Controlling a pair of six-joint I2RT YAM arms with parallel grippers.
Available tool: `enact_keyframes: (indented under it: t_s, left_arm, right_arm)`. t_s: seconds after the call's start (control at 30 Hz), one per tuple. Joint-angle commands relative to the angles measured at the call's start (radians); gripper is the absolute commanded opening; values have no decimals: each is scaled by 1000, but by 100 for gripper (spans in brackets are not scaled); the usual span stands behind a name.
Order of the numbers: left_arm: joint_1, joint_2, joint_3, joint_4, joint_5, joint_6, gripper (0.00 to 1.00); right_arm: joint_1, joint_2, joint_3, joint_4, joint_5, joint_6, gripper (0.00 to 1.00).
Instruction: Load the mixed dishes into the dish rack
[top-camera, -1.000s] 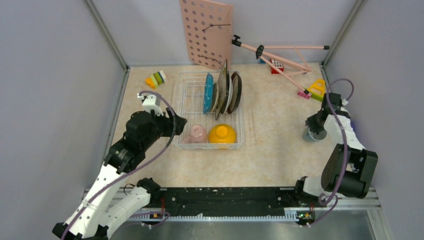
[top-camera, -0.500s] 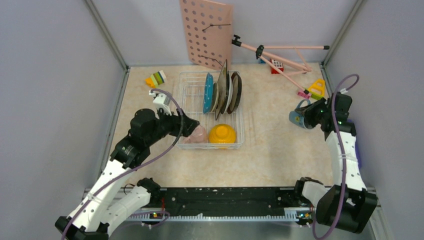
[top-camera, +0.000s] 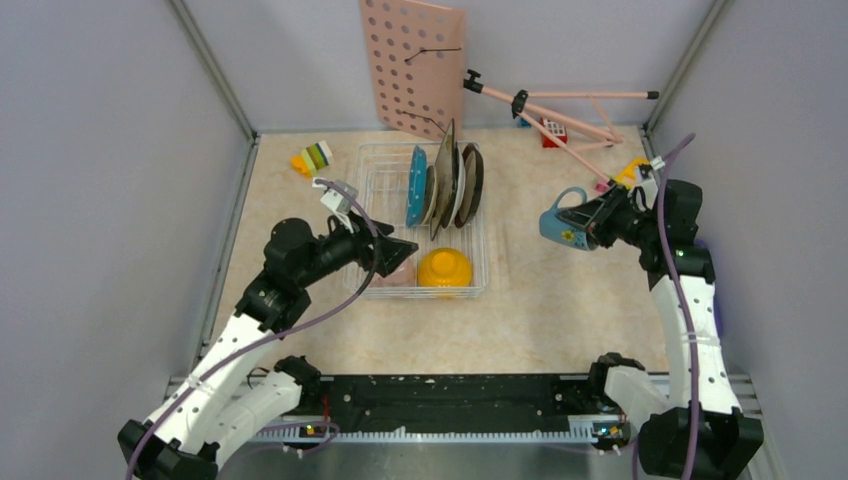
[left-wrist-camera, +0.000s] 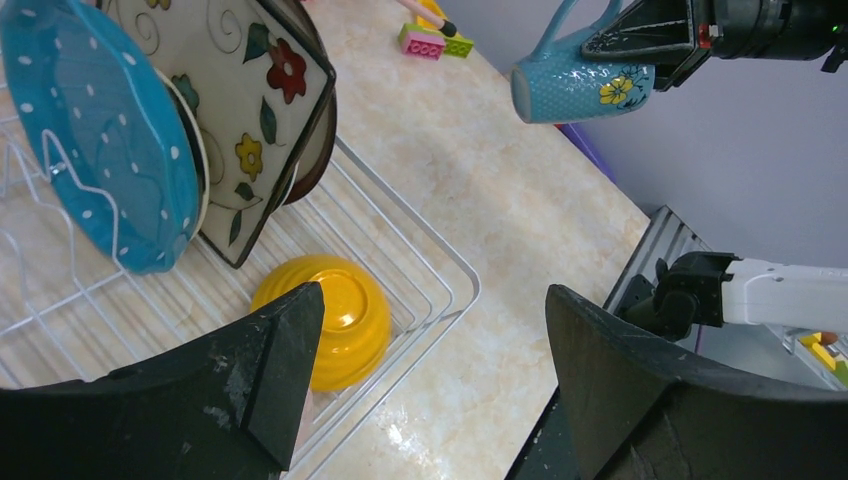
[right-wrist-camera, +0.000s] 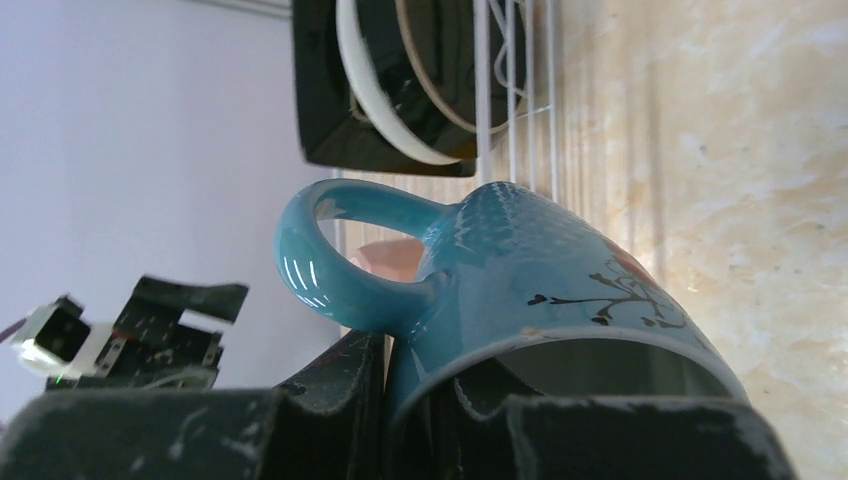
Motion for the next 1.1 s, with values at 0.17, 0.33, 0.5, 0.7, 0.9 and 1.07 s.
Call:
enact_keyframes:
  t_s: [0.17,0.33,0.5,0.7,0.9,1.07]
  left_arm:
    - [-4,112,-114,499,288,-40,80]
    - [-48,192,-60,484,236,7,92]
    - [-163,242,-22,495,164,73,96]
    - [-185,343,-10,720,234,-103,98]
    - [-202,398,33,726,239,-102,99]
    - [-208,435,54,745,245,-115,98]
  right_arm:
    - [45,-100,-111,252,-360,95,0]
    - [96,-113,-142,369,-367,182,0]
    - [144,-117,-184,606,-372,327,0]
    - [259,-79,-215,832,-341,475,0]
    - [321,-44,-212,923,-313,567,0]
    - [372,2,-268,1115,-302,726,0]
